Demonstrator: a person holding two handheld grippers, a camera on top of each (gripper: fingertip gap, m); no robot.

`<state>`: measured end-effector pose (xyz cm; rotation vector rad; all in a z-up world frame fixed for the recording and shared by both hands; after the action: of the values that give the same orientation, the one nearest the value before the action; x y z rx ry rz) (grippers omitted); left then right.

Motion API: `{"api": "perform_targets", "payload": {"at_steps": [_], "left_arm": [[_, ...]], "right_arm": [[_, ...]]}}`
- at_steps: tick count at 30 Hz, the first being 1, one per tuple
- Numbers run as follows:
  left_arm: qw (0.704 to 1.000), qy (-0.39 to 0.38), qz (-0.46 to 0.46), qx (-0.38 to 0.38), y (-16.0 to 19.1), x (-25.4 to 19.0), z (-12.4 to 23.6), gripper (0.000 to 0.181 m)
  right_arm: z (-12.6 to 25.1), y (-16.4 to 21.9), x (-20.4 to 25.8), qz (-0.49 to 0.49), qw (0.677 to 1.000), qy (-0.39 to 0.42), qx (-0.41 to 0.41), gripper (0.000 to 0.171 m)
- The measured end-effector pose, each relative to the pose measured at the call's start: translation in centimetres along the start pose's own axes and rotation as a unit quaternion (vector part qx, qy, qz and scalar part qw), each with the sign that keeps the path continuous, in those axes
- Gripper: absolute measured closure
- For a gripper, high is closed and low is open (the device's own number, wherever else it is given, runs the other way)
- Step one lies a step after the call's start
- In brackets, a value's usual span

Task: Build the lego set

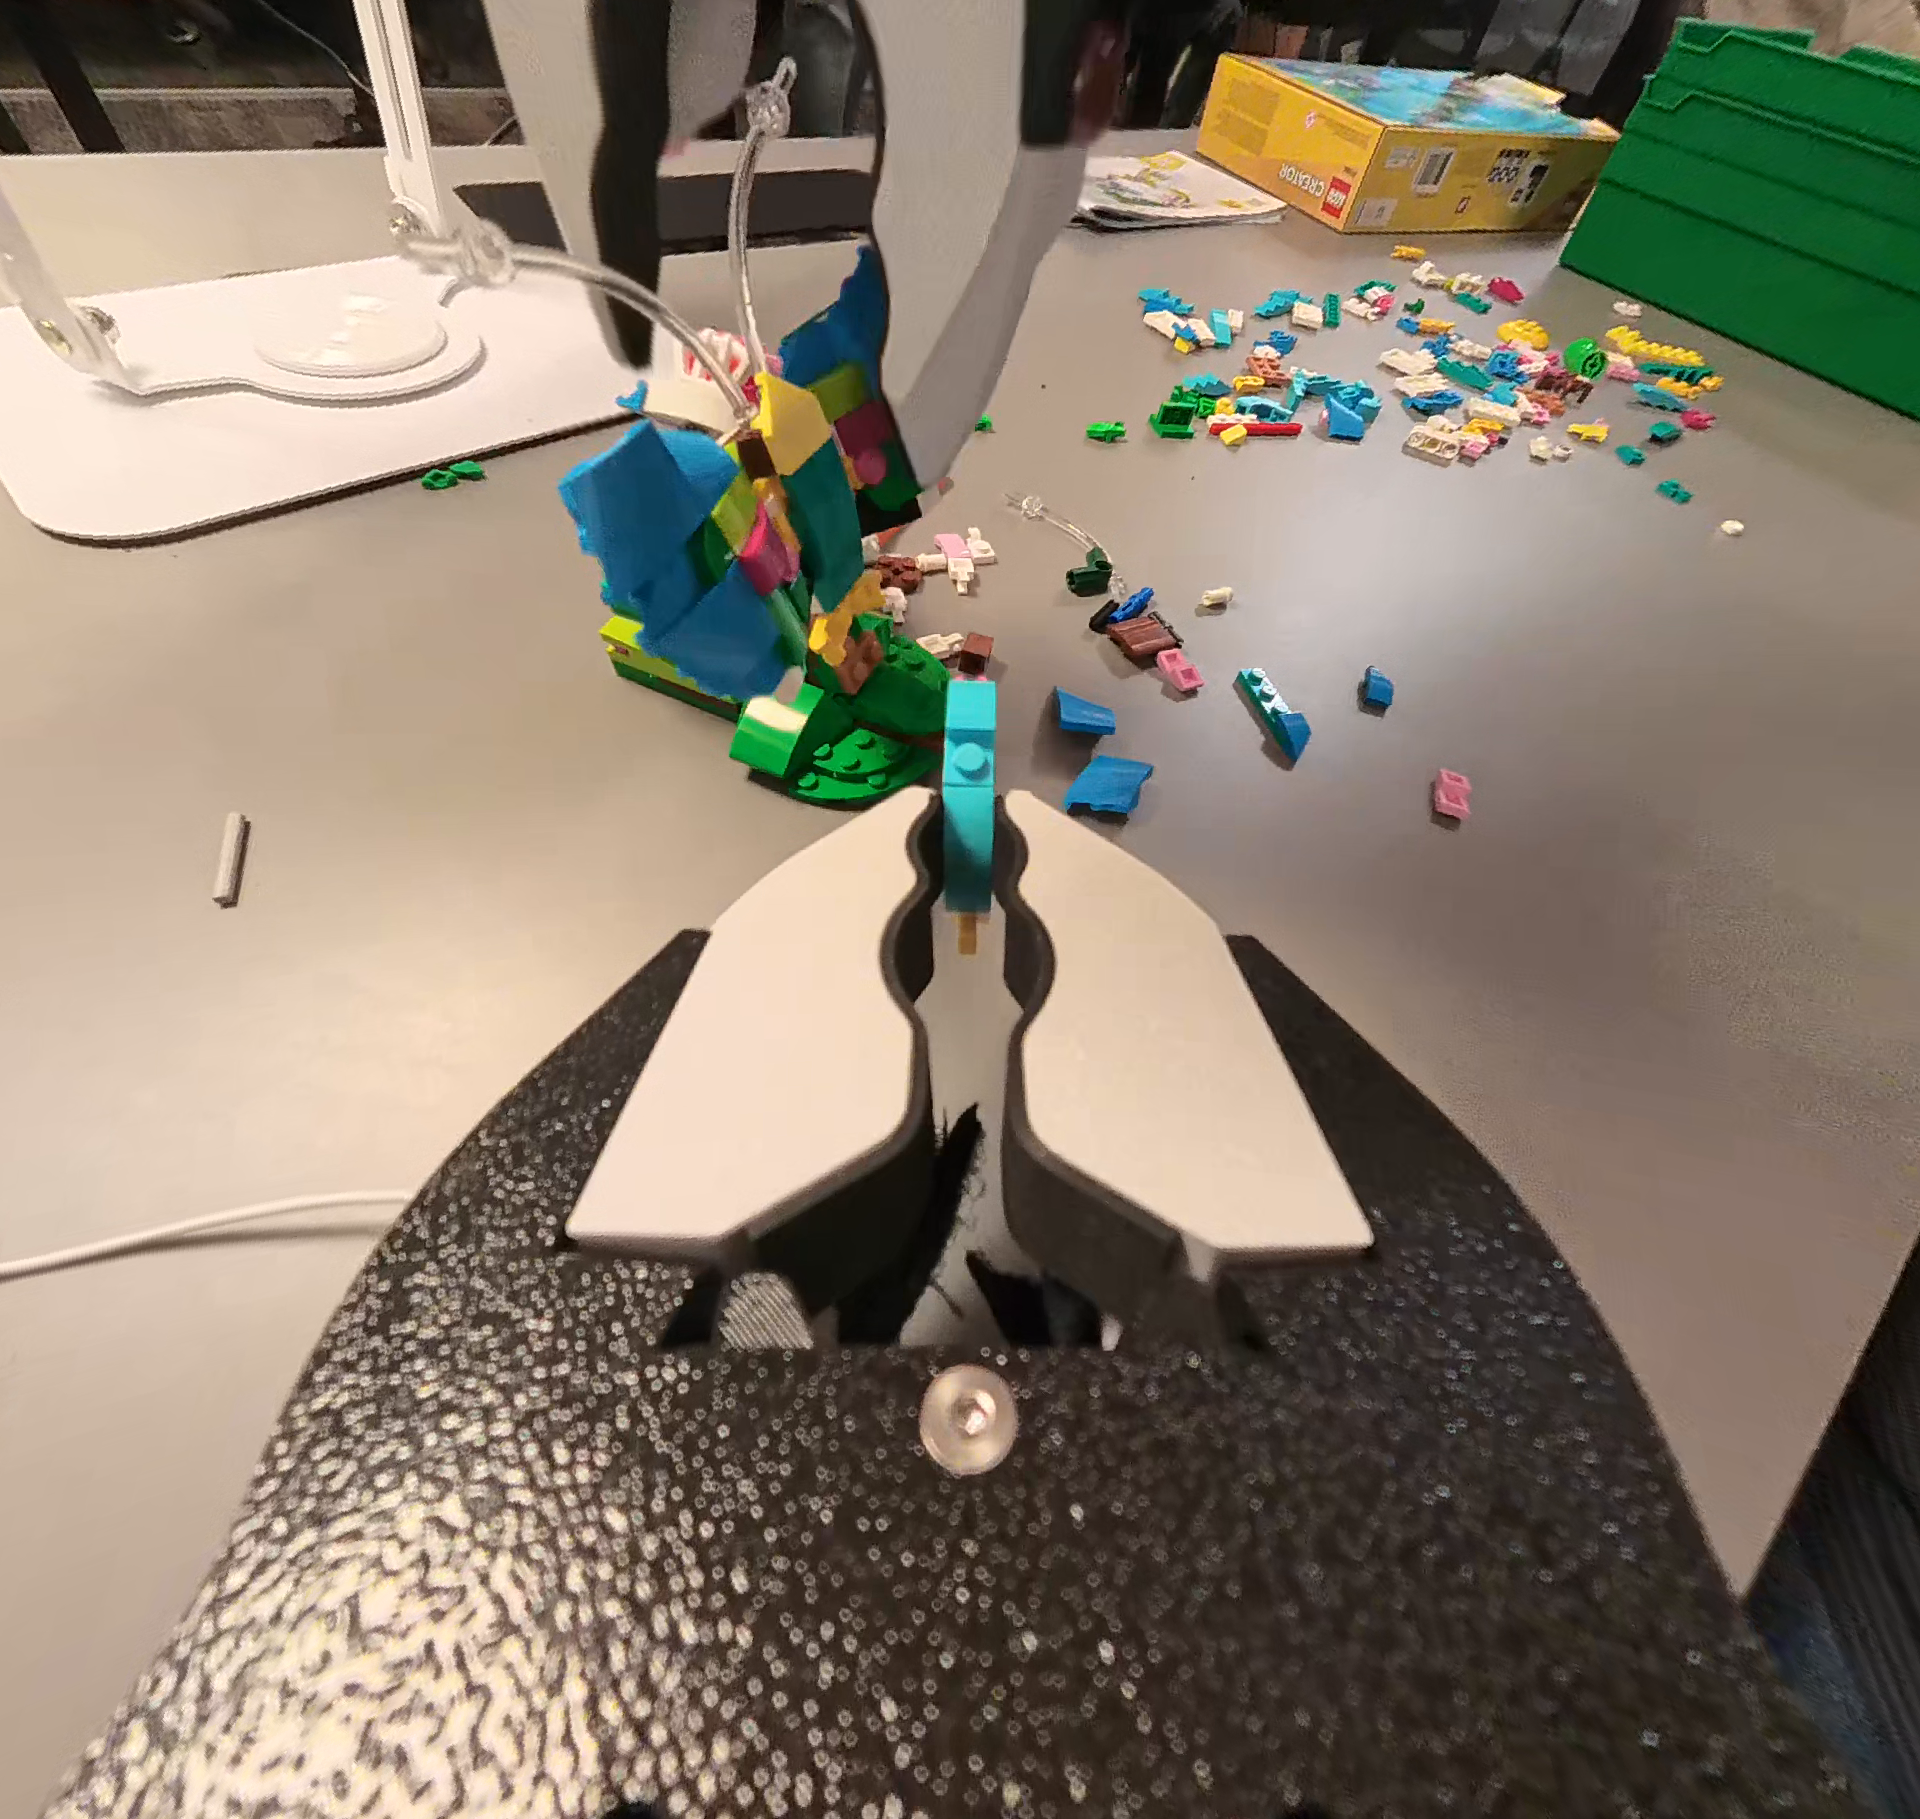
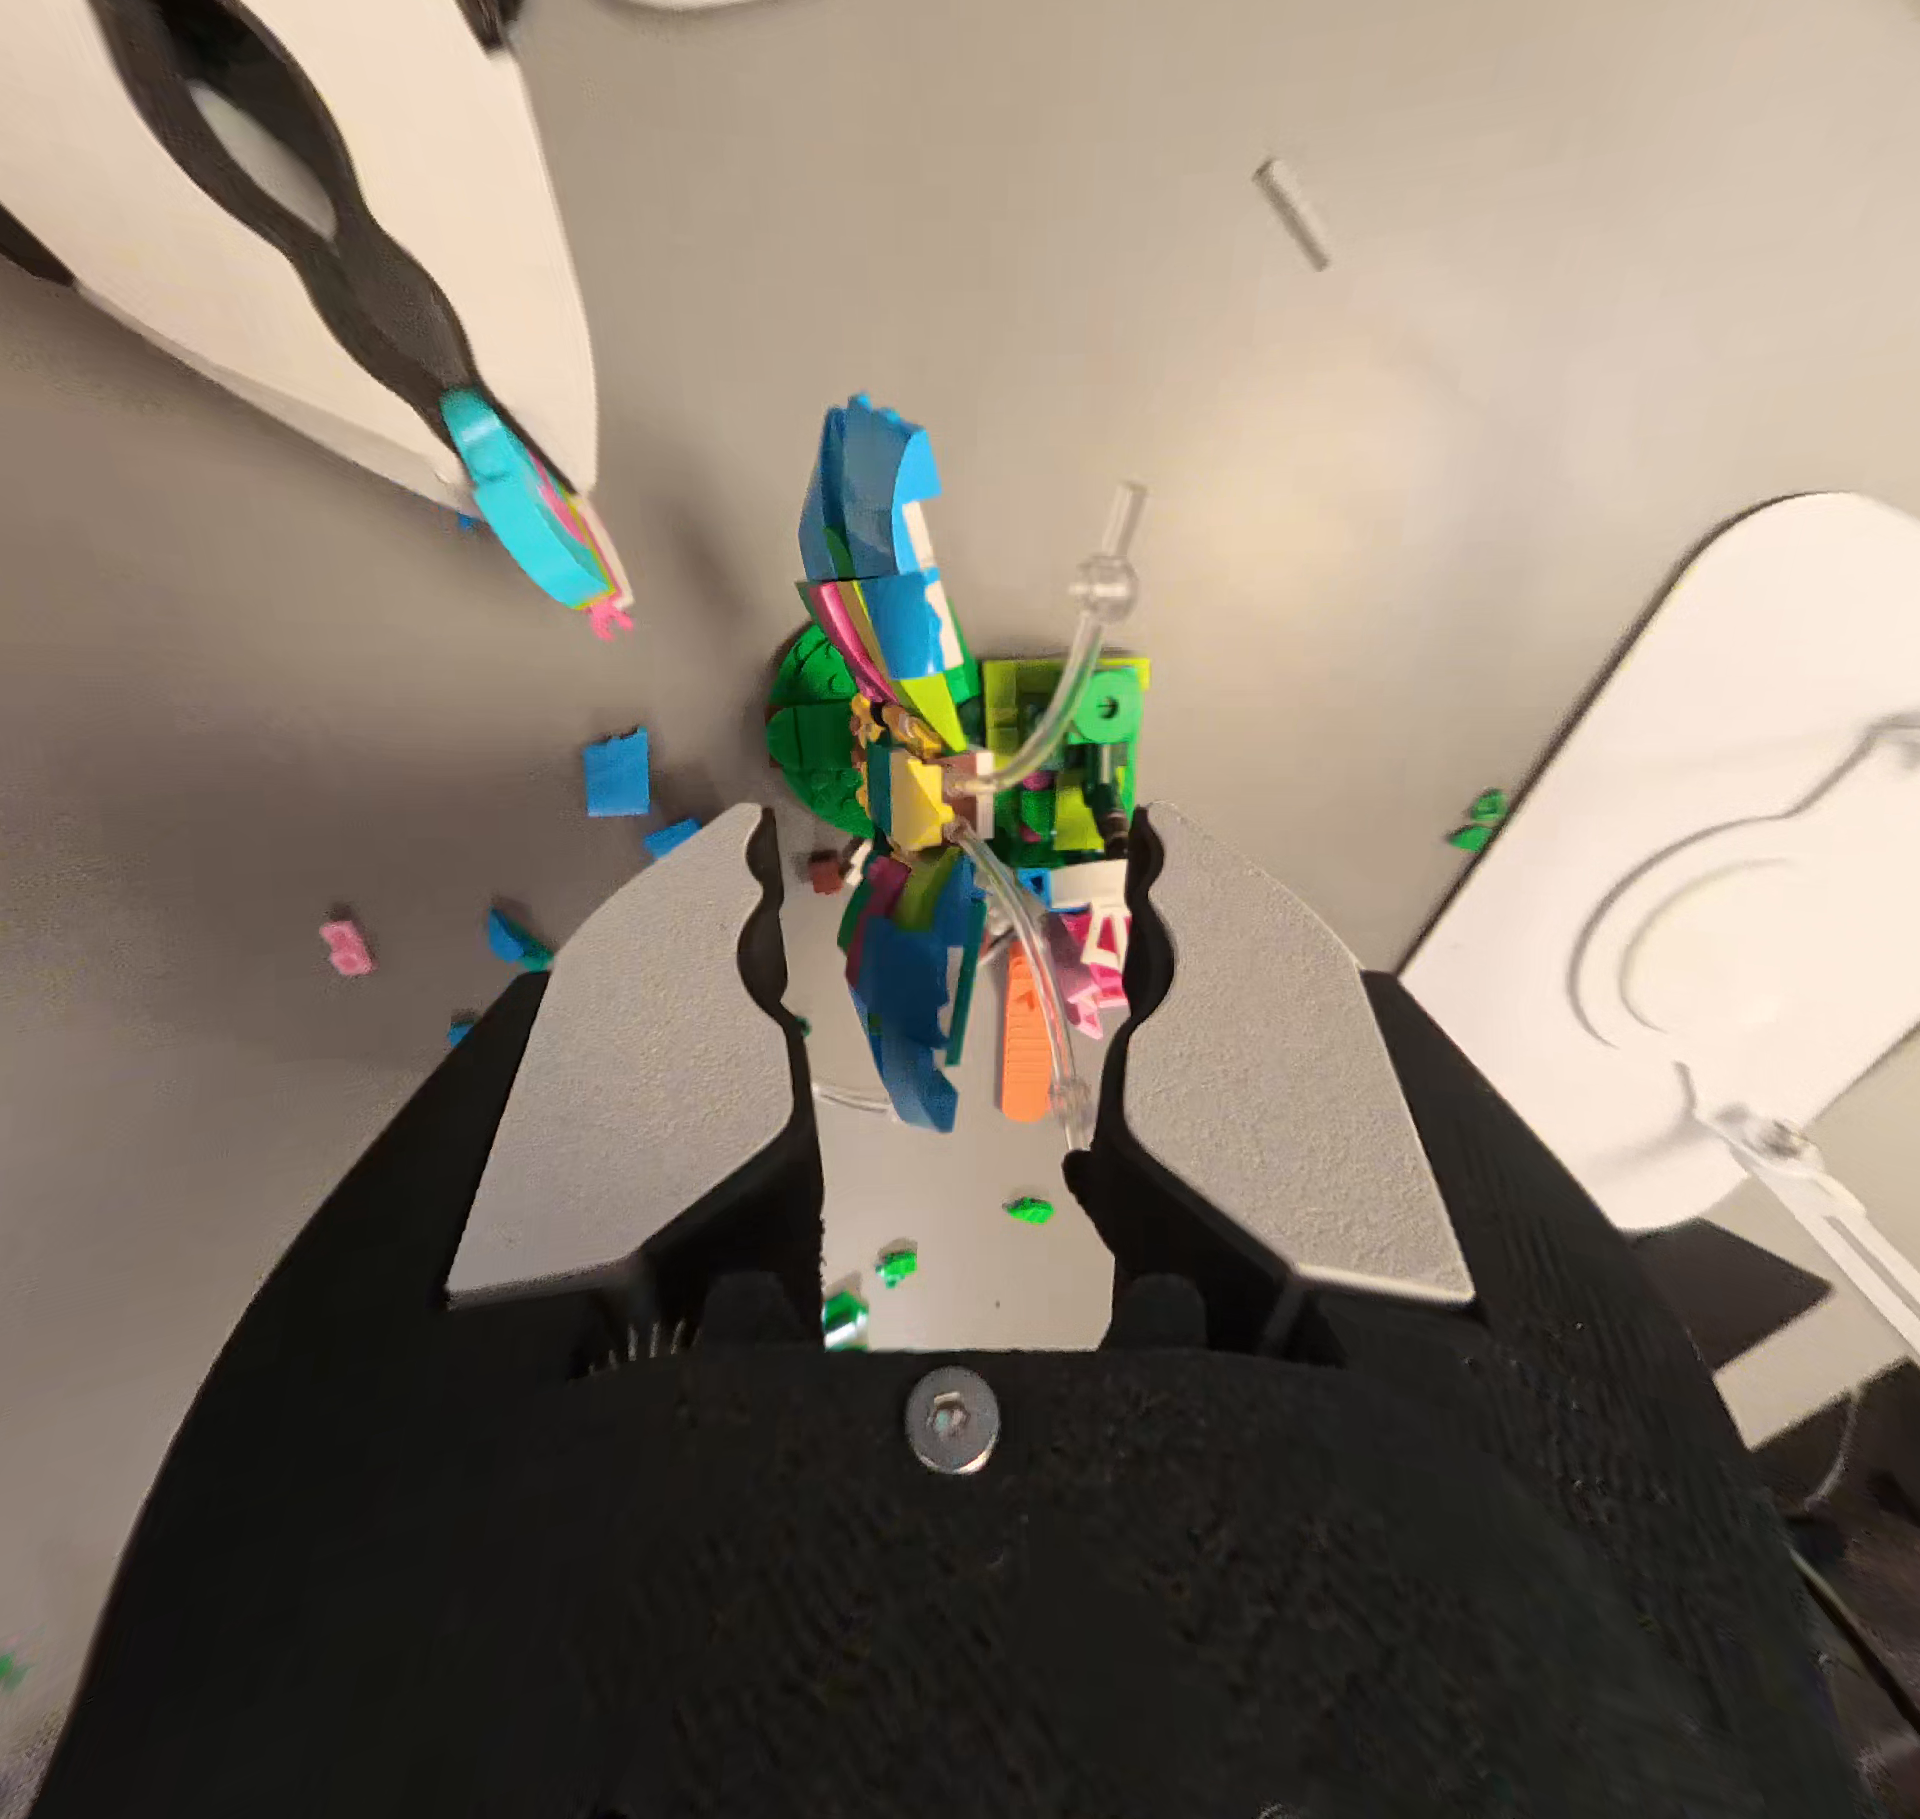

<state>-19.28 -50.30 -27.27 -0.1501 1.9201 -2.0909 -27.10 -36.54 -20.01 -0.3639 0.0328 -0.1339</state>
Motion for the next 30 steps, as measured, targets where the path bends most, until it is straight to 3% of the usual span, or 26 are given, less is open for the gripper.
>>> {"api": "perform_targets", "payload": {"at_steps": [4, 13, 21, 30], "left_arm": [[1.000, -0.001, -0.001, 0.000, -0.1, 0.0, 0.4, 0.173], [1.000, 0.005, 0.002, -0.004, 0.0, 0.1, 0.4, 0.173], [1.000, 0.004, -0.016, -0.015, -0.4, -0.1, 0.3, 0.173], [0.970, 0.092, -0.222, -0.026, -3.2, -4.6, -3.0, 0.173]], "right_arm": [[-1.8, 0.3, -0.2, 0.013, 0.997, -0.054, 0.047, 0.120], [-3.9, 0.5, -0.6, 0.010, 0.992, -0.085, 0.089, 0.140], [-2.4, 1.1, 0.0, 0.000, 0.995, -0.095, 0.003, 0.148], [3.7, 7.1, 3.9, -0.102, 0.980, -0.139, -0.098, 0.152]]}}
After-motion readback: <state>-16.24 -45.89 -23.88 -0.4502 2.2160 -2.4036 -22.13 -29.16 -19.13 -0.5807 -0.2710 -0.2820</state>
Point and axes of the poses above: each gripper's, where its closed fingertips meet, z back along the fingers, y out of its underside, x = y × z across the jaws, the point moved 8 cm from there along z, back along the fingers, and after that the axes turned 14 degrees about -x, right-handed, at the moved point
